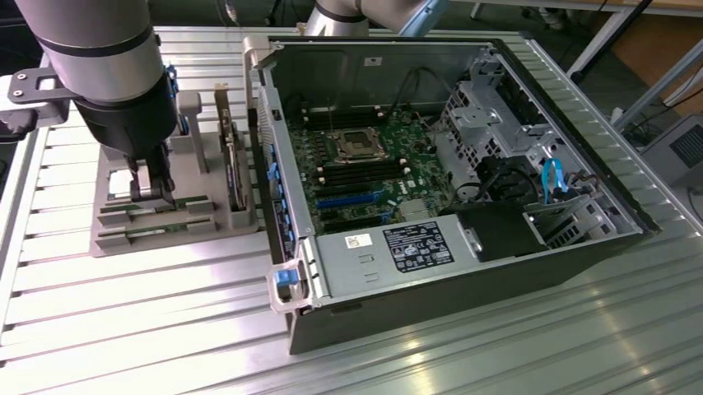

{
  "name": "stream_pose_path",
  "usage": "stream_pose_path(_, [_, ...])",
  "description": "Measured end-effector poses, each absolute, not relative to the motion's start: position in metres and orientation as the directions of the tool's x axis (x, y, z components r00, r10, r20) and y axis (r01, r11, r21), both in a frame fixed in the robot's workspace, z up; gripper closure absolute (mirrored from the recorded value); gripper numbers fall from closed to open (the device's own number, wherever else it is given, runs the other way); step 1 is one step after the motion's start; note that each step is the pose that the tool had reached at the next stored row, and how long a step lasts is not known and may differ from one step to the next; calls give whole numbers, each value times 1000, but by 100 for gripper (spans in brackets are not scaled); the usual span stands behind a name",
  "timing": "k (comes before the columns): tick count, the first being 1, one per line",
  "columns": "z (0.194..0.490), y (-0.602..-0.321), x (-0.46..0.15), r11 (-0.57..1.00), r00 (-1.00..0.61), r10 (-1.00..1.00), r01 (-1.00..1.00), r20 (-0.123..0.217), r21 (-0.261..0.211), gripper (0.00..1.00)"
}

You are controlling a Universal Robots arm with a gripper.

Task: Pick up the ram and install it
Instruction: 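Pick up the ram and move it above insertion slot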

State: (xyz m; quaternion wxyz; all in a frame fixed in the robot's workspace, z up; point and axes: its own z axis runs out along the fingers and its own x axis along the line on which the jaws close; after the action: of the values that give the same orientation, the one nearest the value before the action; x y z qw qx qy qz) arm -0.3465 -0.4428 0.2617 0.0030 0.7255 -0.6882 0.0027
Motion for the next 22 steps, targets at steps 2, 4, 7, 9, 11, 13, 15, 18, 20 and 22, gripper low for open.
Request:
stream_pose_path(2, [255, -444, -347, -53, 53, -999, -999, 8, 1, 64])
stream_pose_path(4, [254, -444, -347, -53, 53, -999, -999, 8, 1, 64])
stream_pose_path(7, [251, -444, -347, -53, 53, -999, -999, 8, 1, 64])
stream_pose_path(9, [249, -445, -347, -53, 53, -999, -999, 8, 1, 64])
stream_pose_path(11, [247, -445, -347, -53, 53, -999, -999, 8, 1, 64])
stream_pose_path(13, [245, -446, -347, -53, 53, -999, -999, 8, 1, 64])
stream_pose_path(15, [244, -446, -347, -53, 53, -999, -999, 8, 1, 64])
stream_pose_path(18, [242, -446, -347, -53, 53, -999, -999, 8, 1, 64])
stream_pose_path(20, [240, -447, -347, -53, 53, -999, -999, 8, 1, 64])
stream_pose_path(22, [239, -447, -347, -53, 53, -999, -999, 8, 1, 64])
